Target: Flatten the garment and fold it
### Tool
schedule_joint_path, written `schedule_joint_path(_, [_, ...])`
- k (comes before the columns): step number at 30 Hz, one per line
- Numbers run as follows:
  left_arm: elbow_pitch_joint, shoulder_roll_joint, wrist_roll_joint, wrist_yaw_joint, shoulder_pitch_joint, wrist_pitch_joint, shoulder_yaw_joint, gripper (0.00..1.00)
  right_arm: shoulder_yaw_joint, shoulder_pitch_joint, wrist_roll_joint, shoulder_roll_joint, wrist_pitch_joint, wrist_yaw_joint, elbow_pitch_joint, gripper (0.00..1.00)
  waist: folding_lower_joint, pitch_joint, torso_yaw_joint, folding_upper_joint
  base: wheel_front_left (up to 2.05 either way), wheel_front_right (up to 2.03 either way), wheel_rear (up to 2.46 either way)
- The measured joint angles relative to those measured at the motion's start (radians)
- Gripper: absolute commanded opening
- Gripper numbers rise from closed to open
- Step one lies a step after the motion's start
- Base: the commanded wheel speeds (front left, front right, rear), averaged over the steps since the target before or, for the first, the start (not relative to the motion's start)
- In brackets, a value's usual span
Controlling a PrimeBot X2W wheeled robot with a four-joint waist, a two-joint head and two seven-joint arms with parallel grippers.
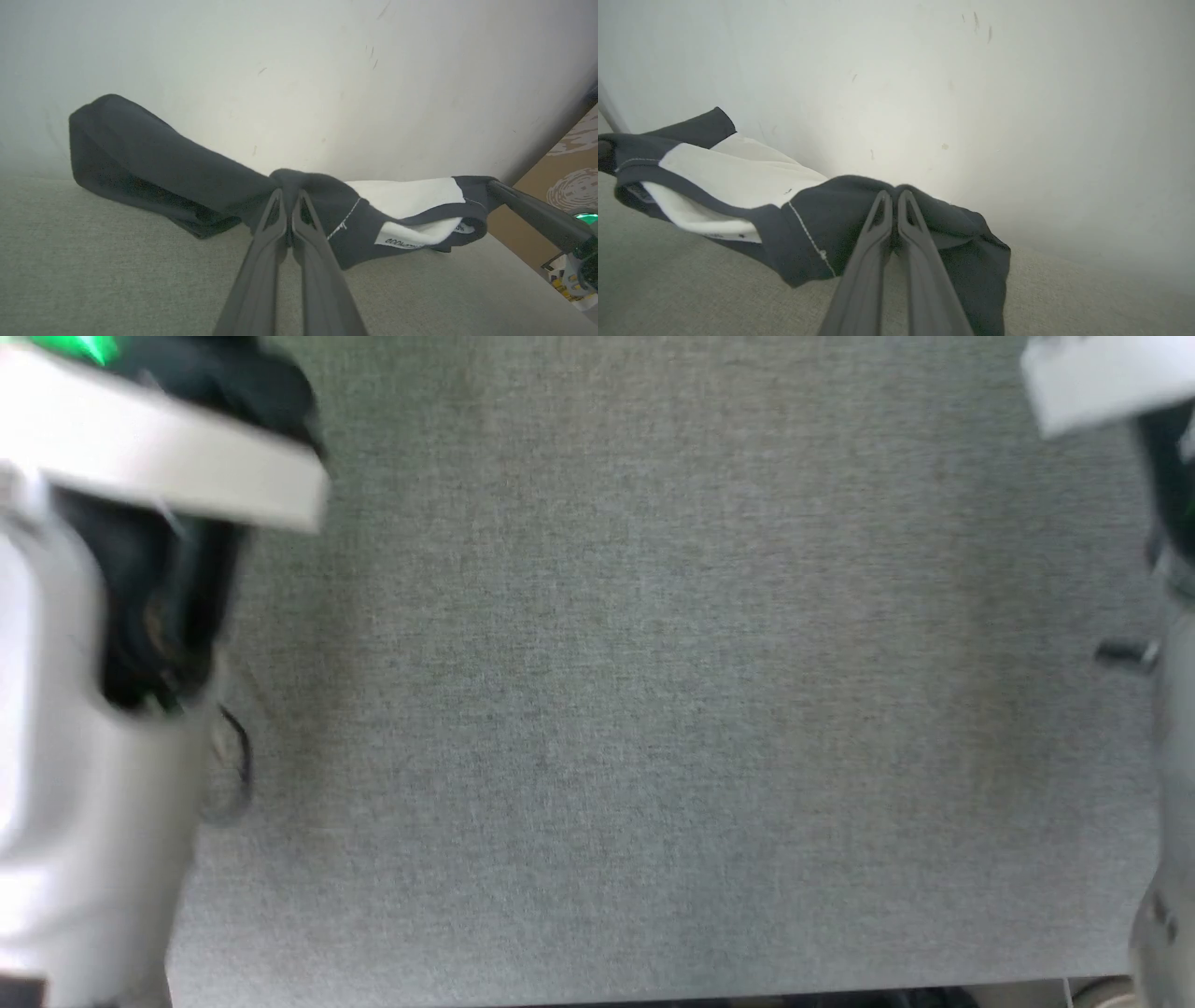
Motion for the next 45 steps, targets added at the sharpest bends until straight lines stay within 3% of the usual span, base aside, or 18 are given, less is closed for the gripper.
schedule_joint_path(9, [-0.057,-0.013,-0.001,0.047,0.271,0.009,-0.068,0.00,-0.029,0.273,0.007,0.023,0.076,0.000,-0.128,0.00,-0.0001,-0.094,-0.006,0.0000,0.00,0.00,0.00])
schedule_joint_path(18, [-0.042,-0.012,0.001,0.053,0.433,-0.009,-0.118,0.00,-0.083,0.544,0.027,0.057,0.128,-0.001,-0.188,0.00,0.0000,-0.194,0.004,0.0000,0.00,0.00,0.00])
schedule_joint_path(27, [-0.041,0.005,-0.006,0.088,0.583,0.035,-0.158,0.00,-0.089,0.809,0.082,0.077,0.254,-0.001,-0.221,0.00,-0.0001,-0.309,0.014,0.0000,0.00,0.00,0.00])
schedule_joint_path(45, [-0.037,0.013,-0.080,0.158,0.898,0.071,-0.208,0.00,-0.104,1.083,0.125,0.105,0.345,-0.001,-0.218,0.00,-0.0001,-0.530,-0.003,0.0000,0.00,0.00,0.00])
